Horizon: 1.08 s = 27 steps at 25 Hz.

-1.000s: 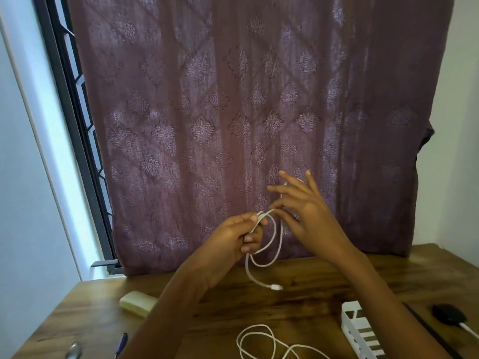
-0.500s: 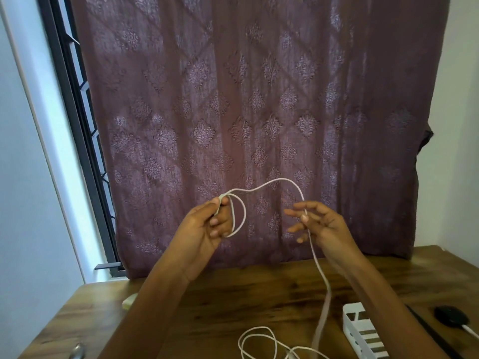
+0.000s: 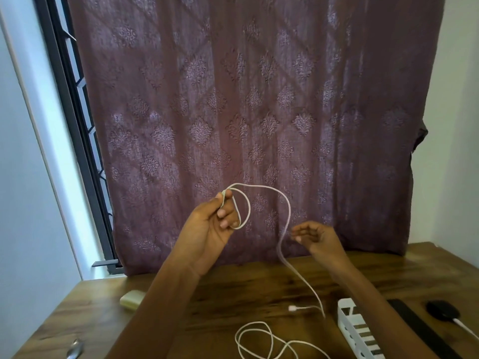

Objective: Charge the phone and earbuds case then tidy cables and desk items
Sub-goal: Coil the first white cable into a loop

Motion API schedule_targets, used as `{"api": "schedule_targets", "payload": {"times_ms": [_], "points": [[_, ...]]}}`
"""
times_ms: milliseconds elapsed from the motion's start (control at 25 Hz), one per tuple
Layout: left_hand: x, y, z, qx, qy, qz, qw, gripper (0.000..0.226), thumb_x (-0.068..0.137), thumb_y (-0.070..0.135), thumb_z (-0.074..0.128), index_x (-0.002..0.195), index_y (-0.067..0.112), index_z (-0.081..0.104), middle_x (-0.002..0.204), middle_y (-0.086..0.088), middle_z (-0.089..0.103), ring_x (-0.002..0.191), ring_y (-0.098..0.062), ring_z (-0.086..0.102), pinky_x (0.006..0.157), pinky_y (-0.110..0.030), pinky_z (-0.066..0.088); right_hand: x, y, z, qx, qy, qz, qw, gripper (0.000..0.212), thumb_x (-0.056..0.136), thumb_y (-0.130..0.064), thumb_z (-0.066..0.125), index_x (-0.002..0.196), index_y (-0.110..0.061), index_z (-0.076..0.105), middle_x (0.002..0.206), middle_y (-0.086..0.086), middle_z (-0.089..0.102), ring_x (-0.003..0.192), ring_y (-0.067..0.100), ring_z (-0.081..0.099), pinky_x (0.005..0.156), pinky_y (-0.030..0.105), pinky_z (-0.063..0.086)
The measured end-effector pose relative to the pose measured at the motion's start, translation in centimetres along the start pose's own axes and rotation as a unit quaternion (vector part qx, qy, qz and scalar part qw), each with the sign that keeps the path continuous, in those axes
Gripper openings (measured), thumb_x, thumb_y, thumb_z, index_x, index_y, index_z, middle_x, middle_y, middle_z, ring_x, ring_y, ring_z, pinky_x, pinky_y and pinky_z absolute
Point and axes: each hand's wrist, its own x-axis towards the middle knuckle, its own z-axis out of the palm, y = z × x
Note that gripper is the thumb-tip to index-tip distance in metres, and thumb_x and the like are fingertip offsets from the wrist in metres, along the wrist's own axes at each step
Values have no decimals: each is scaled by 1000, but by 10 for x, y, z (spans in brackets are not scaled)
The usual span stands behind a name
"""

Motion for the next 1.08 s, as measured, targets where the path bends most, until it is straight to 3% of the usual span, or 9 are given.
{"api": "schedule_targets", "payload": {"times_ms": [120,200,400,480,560,680,880,1000,1080], "points": [[3,-7,7,34,-7,-7,999,27,97,17,30,82,12,51,48,8,36,40,-3,31,49,-15,33,-11,-27,14,-19,73,-78,994,35,87,7,49,99,-24,59,103,-3,63,98,8,59,83,11,46],[5,-10,9,42,-16,-12,999,26,97,18,32,83,12,52,49,8,36,41,-3,32,48,-15,36,-19,-54,20,37,129,-150,980,35,91,0,44,110,-27,55,118,-6,58,110,4,52,90,10,41],[3,-10,16,12,-28,-40,999,27,98,19,29,84,9,52,45,9,34,37,-3,31,45,-14,36,-13,-82,33,-93,-10,-264,960,34,95,-13,45,128,-23,50,131,-16,44,129,1,36,108,17,28],[-1,-8,20,-1,-32,-43,999,29,98,19,28,85,8,52,44,8,34,35,-3,33,45,-15,39,-9,-78,40,-57,-28,-254,965,31,94,-9,45,121,-18,57,121,-14,56,117,2,50,102,23,39],[-2,-7,21,-16,-32,-36,999,31,98,19,29,86,6,54,44,7,37,36,-3,37,46,-16,44,-10,-72,47,-10,-16,-213,977,27,94,-7,46,114,-14,62,100,-8,68,92,3,63,82,22,50],[2,-6,22,-20,-16,9,1000,29,97,18,32,94,5,58,48,7,45,42,-3,46,52,-15,49,-15,-61,58,-123,3,-173,977,23,95,-15,47,109,-21,64,69,-12,60,62,4,57,63,27,50],[10,-7,9,125,29,132,983,24,94,13,40,114,8,54,69,6,64,63,-3,59,70,-15,53,-31,-49,68,-237,-167,-114,950,25,93,-23,49,115,-29,60,75,-15,61,79,4,60,79,32,52],[13,-12,-3,265,61,199,941,28,94,10,41,121,12,48,83,4,68,68,-2,63,77,-16,53,-40,-54,62,-325,-124,-180,920,23,94,-28,45,108,-28,63,94,-9,65,90,10,60,78,33,50],[13,-15,-12,337,68,222,912,27,95,8,40,119,17,47,90,0,66,70,0,63,77,-16,52,-41,-57,58,-368,-34,-276,887,27,90,-32,43,98,-24,68,84,-3,63,79,17,62,65,30,50]]}}
